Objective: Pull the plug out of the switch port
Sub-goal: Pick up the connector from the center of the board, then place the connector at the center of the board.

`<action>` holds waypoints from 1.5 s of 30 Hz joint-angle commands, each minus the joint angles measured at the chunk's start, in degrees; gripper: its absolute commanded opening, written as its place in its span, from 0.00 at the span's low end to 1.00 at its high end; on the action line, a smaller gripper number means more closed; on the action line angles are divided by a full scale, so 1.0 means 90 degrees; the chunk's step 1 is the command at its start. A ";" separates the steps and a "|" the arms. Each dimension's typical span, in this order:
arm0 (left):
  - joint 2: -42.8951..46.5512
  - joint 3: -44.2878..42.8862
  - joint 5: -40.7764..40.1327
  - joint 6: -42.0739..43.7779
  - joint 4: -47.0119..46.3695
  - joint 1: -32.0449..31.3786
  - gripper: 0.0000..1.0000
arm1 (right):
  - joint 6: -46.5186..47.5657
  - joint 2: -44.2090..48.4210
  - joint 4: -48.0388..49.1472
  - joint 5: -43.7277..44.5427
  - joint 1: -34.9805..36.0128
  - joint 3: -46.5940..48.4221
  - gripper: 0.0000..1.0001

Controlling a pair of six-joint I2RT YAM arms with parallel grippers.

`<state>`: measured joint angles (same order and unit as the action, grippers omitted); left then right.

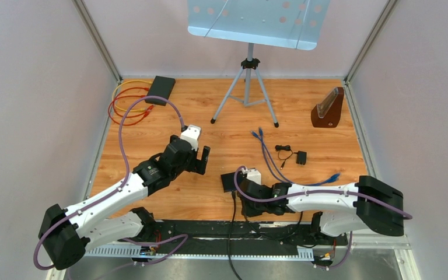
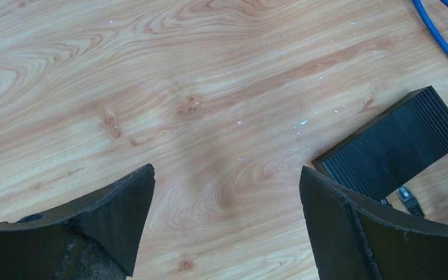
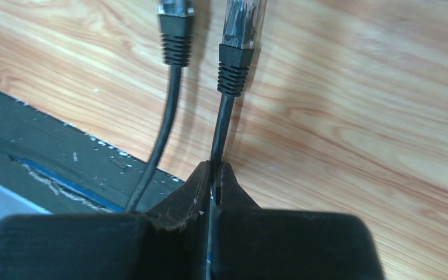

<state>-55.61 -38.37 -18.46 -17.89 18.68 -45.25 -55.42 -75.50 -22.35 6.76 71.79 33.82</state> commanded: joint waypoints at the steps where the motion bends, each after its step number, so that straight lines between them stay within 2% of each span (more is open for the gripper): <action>1: 0.0048 -0.0014 -0.0177 -0.0152 -0.0075 0.0028 1.00 | 0.0148 0.0696 -0.1081 0.0888 -0.0008 0.0151 0.00; 8: -0.0032 -0.0065 -0.0215 -0.0190 -0.0128 0.0028 1.00 | 0.0979 0.3516 -0.1364 0.1586 -0.0468 0.0955 0.00; 12: -0.0138 -0.0084 -0.0168 -0.0260 -0.0234 0.0028 1.00 | 0.1819 0.4371 -0.1540 0.1543 -0.1116 0.1773 0.00; 16: -0.0265 -0.0157 -0.0093 -0.0294 -0.0276 0.0028 1.00 | 0.2496 0.4219 -0.2350 0.2198 -0.1721 0.2816 0.00; 20: -0.0374 -0.0247 0.0002 -0.0288 -0.0274 0.0026 1.00 | 0.3058 0.3282 -0.3614 0.3175 -0.2406 0.4044 0.00; 22: -0.0405 -0.0289 0.0049 -0.0258 -0.0241 0.0030 1.00 | 0.3346 0.2950 -0.3923 0.3178 -0.2957 0.4540 0.00; 25: -0.0428 -0.0309 0.0094 -0.0214 -0.0203 0.0022 1.00 | 0.3704 0.2766 -0.3934 0.2556 -0.4060 0.4782 0.00; 27: -0.0424 -0.0286 0.0114 -0.0219 -0.0242 0.0023 1.00 | 0.3851 0.2651 -0.3760 0.1701 -0.4796 0.4578 0.00; 29: -0.0436 -0.0265 0.0222 -0.0194 -0.0303 0.0028 1.00 | 0.3861 0.2487 -0.3435 0.0637 -0.5439 0.4047 0.00; 33: -0.0553 -0.0292 0.0400 -0.0148 -0.0358 0.0028 1.00 | 0.3690 0.2254 -0.1985 -0.0761 -0.6291 0.2906 0.00; 38: -0.0617 -0.0283 0.0487 -0.0122 -0.0385 0.0023 1.00 | 0.3011 0.1111 -0.0732 -0.1913 -0.6492 0.2433 0.00; 45: -0.0683 -0.0301 0.0624 -0.0060 -0.0298 0.0026 1.00 | 0.2289 -0.0678 -0.0057 -0.2693 -0.6442 0.2934 0.00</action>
<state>-61.73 -38.85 -13.72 -19.00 17.32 -45.23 -29.45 -77.41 -30.98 -10.83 13.47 56.10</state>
